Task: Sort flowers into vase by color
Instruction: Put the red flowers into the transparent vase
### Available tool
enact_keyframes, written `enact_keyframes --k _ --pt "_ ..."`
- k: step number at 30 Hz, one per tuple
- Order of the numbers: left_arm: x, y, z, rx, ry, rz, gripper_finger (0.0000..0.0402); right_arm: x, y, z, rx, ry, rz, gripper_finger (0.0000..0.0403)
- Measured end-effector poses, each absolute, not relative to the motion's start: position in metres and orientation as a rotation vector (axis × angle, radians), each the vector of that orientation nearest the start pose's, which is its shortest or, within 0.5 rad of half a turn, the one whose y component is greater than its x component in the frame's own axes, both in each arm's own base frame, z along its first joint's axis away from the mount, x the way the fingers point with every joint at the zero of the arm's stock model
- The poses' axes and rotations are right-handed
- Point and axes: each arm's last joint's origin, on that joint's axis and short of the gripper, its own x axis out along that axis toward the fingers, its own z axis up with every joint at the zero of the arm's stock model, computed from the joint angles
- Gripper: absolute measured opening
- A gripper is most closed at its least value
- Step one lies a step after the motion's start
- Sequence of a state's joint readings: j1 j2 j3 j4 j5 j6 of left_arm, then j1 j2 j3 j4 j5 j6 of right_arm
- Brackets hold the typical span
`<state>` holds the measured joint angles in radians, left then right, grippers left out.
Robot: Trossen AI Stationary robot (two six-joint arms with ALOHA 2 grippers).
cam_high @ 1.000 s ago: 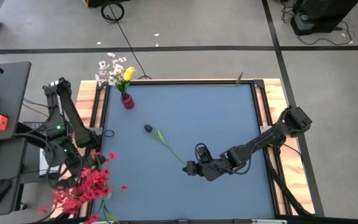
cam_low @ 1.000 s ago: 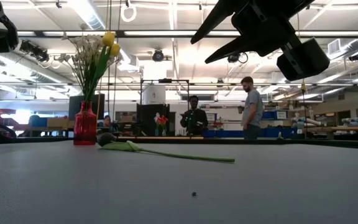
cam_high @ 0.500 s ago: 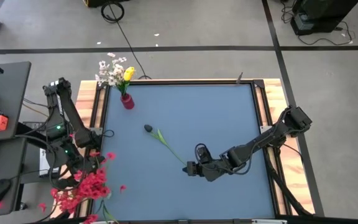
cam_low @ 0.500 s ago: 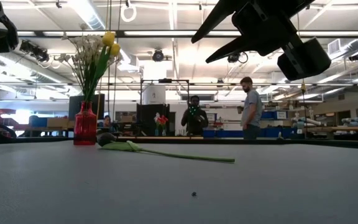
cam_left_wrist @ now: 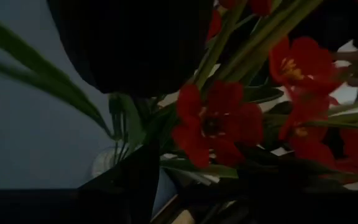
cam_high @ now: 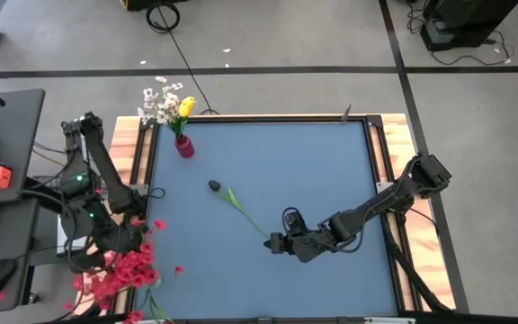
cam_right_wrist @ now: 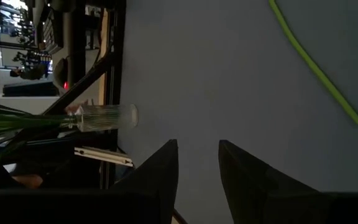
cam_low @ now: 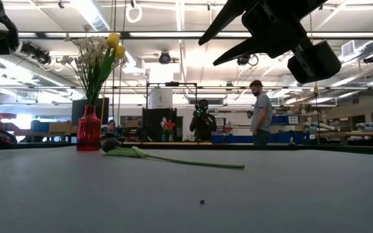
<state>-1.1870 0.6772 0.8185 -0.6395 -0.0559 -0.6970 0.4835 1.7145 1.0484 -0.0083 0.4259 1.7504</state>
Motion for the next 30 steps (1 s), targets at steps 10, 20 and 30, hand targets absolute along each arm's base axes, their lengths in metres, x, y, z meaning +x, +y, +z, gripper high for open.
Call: enact_keyframes --k 10,20,30 --pt "0.046 -0.110 0.338 -0.224 0.892 -0.852 0.0210 0.325 0.156 0.202 1.368 0.455 -0.469 0.0125" --pt "0.037 -0.090 0.354 -0.151 1.026 -0.754 0.0195 0.331 0.148 0.204 1.252 0.461 -0.423 0.0125" --pt "0.035 -0.071 0.373 -0.096 0.946 -0.621 0.0165 0.345 0.124 0.206 1.082 0.572 -0.253 0.0125"
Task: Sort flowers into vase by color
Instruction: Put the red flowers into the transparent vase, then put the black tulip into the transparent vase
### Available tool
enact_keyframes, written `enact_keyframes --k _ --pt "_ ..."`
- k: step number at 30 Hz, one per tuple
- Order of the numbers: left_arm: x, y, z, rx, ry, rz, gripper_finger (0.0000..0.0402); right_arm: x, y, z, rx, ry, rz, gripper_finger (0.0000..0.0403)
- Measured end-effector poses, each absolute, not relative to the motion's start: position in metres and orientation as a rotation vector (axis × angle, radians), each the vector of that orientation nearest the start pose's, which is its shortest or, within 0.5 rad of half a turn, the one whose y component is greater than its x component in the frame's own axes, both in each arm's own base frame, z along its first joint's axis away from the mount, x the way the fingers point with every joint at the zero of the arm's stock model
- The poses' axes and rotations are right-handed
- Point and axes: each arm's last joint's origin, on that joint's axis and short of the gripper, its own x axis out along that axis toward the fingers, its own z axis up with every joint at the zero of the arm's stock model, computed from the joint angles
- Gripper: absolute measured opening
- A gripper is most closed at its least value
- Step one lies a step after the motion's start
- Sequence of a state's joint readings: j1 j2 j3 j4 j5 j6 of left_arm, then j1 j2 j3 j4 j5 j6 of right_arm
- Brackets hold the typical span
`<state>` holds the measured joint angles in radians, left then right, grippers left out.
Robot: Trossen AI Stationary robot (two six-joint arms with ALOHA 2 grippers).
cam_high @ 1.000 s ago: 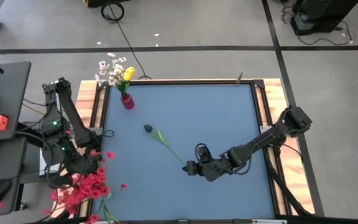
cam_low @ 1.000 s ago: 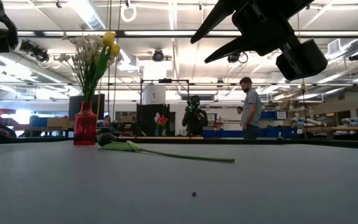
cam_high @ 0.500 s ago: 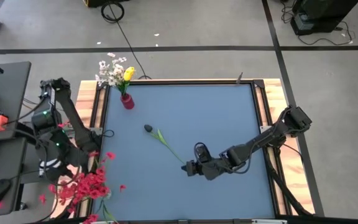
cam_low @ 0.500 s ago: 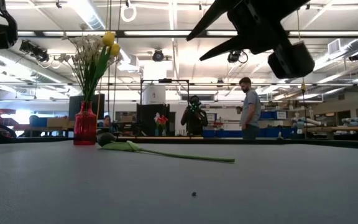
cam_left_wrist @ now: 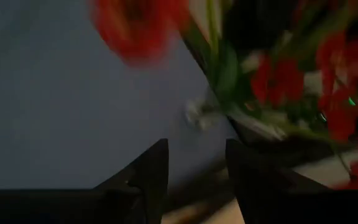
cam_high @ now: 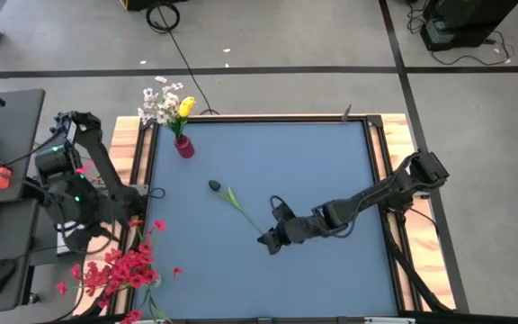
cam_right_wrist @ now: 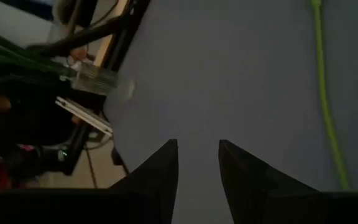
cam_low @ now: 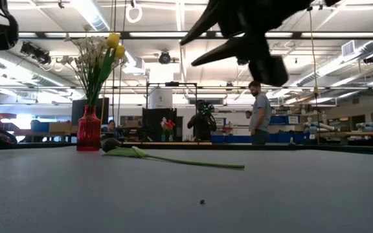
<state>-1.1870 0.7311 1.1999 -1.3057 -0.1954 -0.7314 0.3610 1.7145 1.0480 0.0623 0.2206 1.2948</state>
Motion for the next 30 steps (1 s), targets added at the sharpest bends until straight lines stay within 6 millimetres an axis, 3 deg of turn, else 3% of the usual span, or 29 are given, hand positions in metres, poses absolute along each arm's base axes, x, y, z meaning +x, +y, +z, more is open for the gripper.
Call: enact_keyframes --k 6,13,22,30 --pt "0.038 -0.056 0.401 -0.096 0.674 -0.440 0.0154 0.353 0.098 0.204 0.955 0.596 -0.230 0.0125" --pt "0.042 -0.042 0.414 -0.301 0.423 -0.072 0.0146 0.359 0.072 0.204 0.727 0.622 -0.158 0.0125" --pt "0.059 -0.057 0.379 -0.483 0.386 0.157 0.0130 0.367 0.044 0.200 0.506 0.597 -0.143 0.0145" --pt "0.095 -0.079 0.341 -0.623 0.341 0.304 0.0130 0.383 0.024 0.162 0.439 0.664 -0.124 0.0201"
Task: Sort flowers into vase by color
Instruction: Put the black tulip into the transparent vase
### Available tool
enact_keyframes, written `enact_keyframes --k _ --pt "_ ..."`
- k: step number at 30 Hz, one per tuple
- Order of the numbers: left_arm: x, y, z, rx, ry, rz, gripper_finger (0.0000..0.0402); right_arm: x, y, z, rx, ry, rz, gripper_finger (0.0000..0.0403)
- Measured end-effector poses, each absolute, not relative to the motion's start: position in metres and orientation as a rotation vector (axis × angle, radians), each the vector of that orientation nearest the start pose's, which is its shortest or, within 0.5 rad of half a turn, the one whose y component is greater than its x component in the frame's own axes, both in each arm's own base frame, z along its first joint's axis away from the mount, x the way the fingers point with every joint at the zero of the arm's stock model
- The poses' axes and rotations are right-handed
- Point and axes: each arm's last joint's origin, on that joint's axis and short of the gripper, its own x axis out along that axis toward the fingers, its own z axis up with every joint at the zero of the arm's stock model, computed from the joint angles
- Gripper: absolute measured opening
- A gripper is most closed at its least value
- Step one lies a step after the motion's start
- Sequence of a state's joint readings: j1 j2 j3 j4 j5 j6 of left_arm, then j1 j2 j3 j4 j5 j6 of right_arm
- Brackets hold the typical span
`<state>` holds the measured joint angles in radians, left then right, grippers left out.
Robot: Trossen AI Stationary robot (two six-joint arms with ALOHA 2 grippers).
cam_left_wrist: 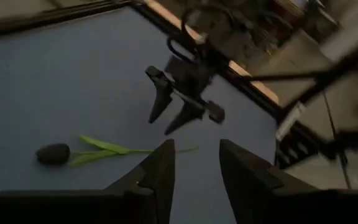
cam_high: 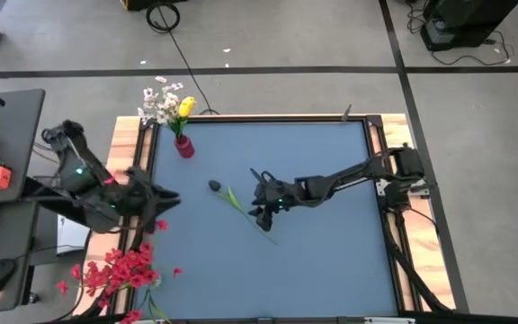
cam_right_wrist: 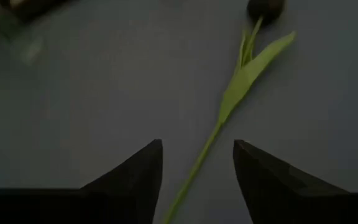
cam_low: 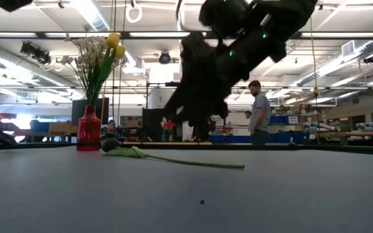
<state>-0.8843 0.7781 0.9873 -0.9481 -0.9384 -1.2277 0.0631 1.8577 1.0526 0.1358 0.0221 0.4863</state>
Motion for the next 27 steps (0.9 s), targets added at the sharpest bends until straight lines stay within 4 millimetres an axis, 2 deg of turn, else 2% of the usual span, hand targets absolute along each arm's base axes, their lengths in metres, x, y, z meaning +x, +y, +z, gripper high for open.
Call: enact_keyframes --k 6,12,19,27 --pt "0.126 -0.084 0.324 -0.698 0.336 0.427 0.0130 0.400 0.023 0.145 0.301 0.729 -0.059 0.0239" --pt "0.154 -0.085 0.313 -0.707 0.378 0.508 0.0130 0.412 0.025 0.129 0.214 0.760 -0.079 0.0256" --pt "0.176 -0.086 0.297 -0.756 0.397 0.614 0.0130 0.415 0.024 0.113 0.190 0.782 -0.096 0.0250" --pt "0.200 -0.083 0.273 -0.819 0.468 0.746 0.0130 0.417 0.028 0.091 0.144 0.821 -0.126 0.0221"
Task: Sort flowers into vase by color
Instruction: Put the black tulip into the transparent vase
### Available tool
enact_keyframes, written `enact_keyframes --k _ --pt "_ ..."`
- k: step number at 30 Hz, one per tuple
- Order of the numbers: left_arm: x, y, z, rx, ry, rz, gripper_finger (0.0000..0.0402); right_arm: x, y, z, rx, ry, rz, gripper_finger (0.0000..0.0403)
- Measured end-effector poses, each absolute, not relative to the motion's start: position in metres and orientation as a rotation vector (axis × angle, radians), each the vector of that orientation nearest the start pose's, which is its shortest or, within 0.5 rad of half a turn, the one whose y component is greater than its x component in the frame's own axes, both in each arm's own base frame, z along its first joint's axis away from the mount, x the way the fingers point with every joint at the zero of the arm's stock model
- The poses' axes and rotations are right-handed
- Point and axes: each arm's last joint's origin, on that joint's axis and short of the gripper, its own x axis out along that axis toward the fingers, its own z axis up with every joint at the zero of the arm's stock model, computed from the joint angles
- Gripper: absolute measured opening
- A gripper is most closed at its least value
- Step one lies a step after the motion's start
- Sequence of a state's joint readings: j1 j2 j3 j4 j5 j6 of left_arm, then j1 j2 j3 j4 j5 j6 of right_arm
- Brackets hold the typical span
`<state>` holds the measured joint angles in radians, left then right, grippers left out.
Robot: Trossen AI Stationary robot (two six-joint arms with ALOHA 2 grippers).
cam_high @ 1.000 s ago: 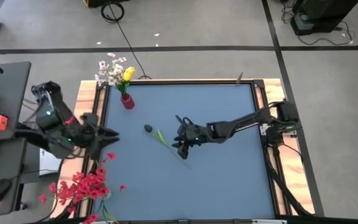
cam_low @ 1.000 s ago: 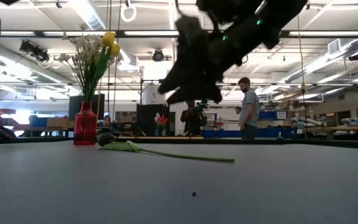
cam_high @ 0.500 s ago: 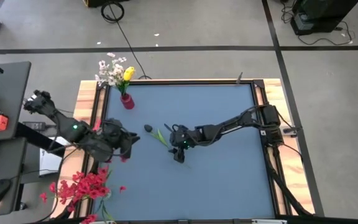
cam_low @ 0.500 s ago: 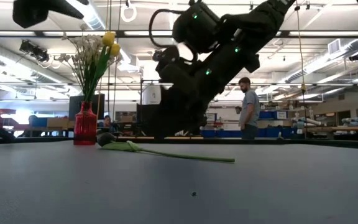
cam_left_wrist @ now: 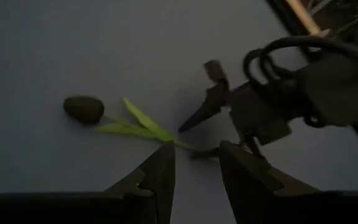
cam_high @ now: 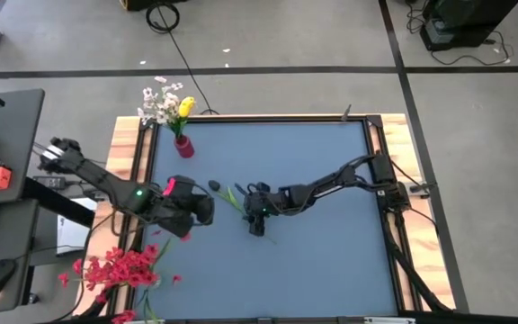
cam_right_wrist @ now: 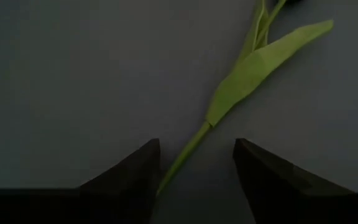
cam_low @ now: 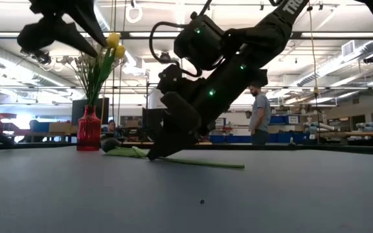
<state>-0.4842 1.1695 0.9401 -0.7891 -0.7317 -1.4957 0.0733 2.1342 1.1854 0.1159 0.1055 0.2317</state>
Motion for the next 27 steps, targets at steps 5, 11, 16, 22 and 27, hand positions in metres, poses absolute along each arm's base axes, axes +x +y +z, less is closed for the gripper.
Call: enact_keyframes --k 5,11,16,22,27 --pt "0.206 -0.079 0.269 -0.848 0.501 0.761 0.0130 0.415 0.031 0.093 0.115 0.825 -0.172 0.0168" --pt "0.211 -0.070 0.269 -0.869 0.483 0.798 0.0130 0.413 0.031 0.094 0.178 0.830 -0.198 0.0061" --pt "0.219 -0.063 0.271 -0.891 0.489 0.761 0.0130 0.412 0.029 0.094 0.260 0.837 -0.224 0.0012" --pt "0.224 -0.057 0.276 -0.854 0.479 0.722 0.0130 0.405 0.027 0.114 0.332 0.814 -0.339 0.0006" --pt "0.219 -0.055 0.282 -0.844 0.468 0.703 0.0130 0.401 0.014 0.156 0.400 0.657 -0.473 0.0004"
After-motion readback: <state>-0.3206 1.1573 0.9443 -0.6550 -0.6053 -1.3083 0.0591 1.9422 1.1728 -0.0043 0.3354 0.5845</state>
